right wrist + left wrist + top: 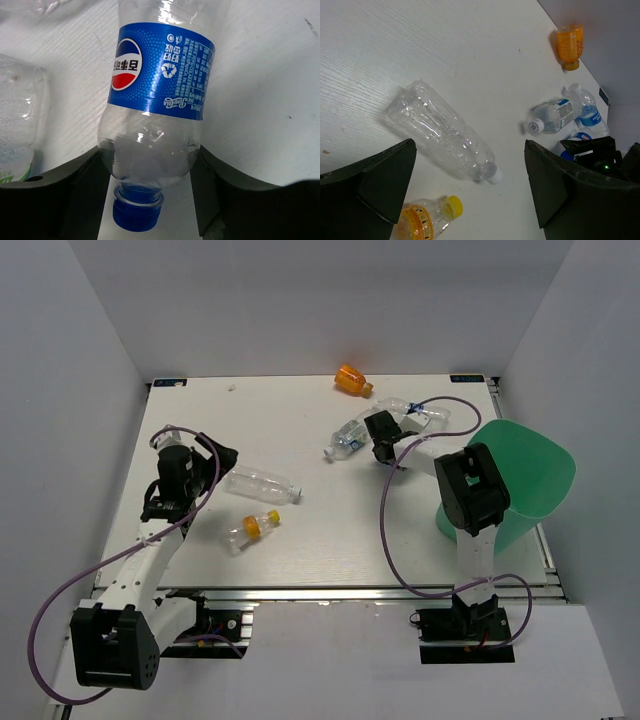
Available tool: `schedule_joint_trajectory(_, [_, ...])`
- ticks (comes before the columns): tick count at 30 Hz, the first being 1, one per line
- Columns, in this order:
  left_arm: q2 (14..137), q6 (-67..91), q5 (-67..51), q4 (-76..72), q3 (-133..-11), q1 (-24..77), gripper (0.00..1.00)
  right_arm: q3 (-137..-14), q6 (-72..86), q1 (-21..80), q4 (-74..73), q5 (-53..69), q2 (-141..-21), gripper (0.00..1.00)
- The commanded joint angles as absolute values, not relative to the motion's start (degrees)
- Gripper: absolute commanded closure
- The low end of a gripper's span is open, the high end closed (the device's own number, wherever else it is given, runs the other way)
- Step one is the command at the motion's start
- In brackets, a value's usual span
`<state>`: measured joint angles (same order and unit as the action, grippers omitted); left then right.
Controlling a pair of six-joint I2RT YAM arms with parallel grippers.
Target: Put the plastic bottles in the bin
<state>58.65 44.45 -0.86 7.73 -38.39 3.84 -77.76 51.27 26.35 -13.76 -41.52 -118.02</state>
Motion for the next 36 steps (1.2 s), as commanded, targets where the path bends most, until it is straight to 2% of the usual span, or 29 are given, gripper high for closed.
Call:
schedule_joint_trajectory(1, [56.7,44.3,1.1,8.2,-38.3,3.7,0.02,-75.3,54.7,25.8,-12.7,-43.0,-114.3,0.46])
schedule_joint_trajectory(2, [56.7,44.3,1.3,8.3,-38.2,3.7,0.02,-74.5,54.7,25.8,-12.6,-42.9,-113.6,0.55])
schedule_joint_trajectory(4, [57.0,44.5,1.1,8.5,-38.3,3.6,0.02,-72.4,53.5,25.9,-12.2,-41.8,-111.1,0.63])
schedule_joint_trajectory(5, [57.0,44.4,1.0,8.6,-38.3,3.7,0.02,-71.6,52.5,26.0,-11.8,-41.2,-110.1,0.71])
schedule_joint_trajectory(7, [57.1,44.5,0.5,8.8,-38.5,3.7,0.02,-69.1,48.2,26.5,-9.0,-39.0,-106.0,0.76])
schedule_joint_trajectory(8, [57.0,44.6,0.4,8.8,-38.4,3.7,0.02,-68.0,45.4,27.5,-6.7,-37.8,-104.3,0.83])
schedule_joint_trajectory(11, [56.7,45.1,0.5,9.1,-38.1,3.7,0.02,-62.7,31.5,30.6,5.4,-32.1,-95.8,0.9])
schedule_joint_trajectory(13, [56.5,45.3,0.4,9.4,-38.2,3.8,0.02,-62.1,22.9,32.4,8.4,-29.3,-89.3,0.92])
schedule_joint_trajectory(17, [55.7,46.1,0.1,10.3,-38.0,3.9,0.02,-63.6,15.9,36.6,9.2,-28.7,-78.9,0.92])
schedule_joint_trajectory(21, [54.6,46.8,1.0,11.9,-37.0,4.0,0.02,-62.9,18.1,36.7,3.8,-33.9,-68.1,0.91])
schedule_joint_trajectory(25, [54.5,46.9,0.8,13.6,-35.9,4.1,0.02,-61.9,25.3,36.6,-8.0,-52.1,-57.0,0.87])
schedule_joint_trajectory(28, [54.5,47.8,0.1,13.7,-34.3,4.5,0.02,-60.7,34.7,36.6,-20.5,-59.5,-50.7,0.83])
schedule_joint_trajectory(33, [54.6,48.5,-2.4,13.8,-32.1,5.4,0.02,-57.1,48.9,36.6,-33.7,-64.2,-41.8,0.68])
schedule_joint_trajectory(34, [54.6,48.7,-2.4,14.1,-32.0,5.6,0.02,-55.9,49.1,36.6,-33.8,-63.1,-39.1,0.6])
schedule_joint_trajectory(36, [54.6,48.7,-2.0,15.2,-31.9,6.1,0.02,-54.6,46.8,36.6,-30.7,-61.4,-37.2,0.5])
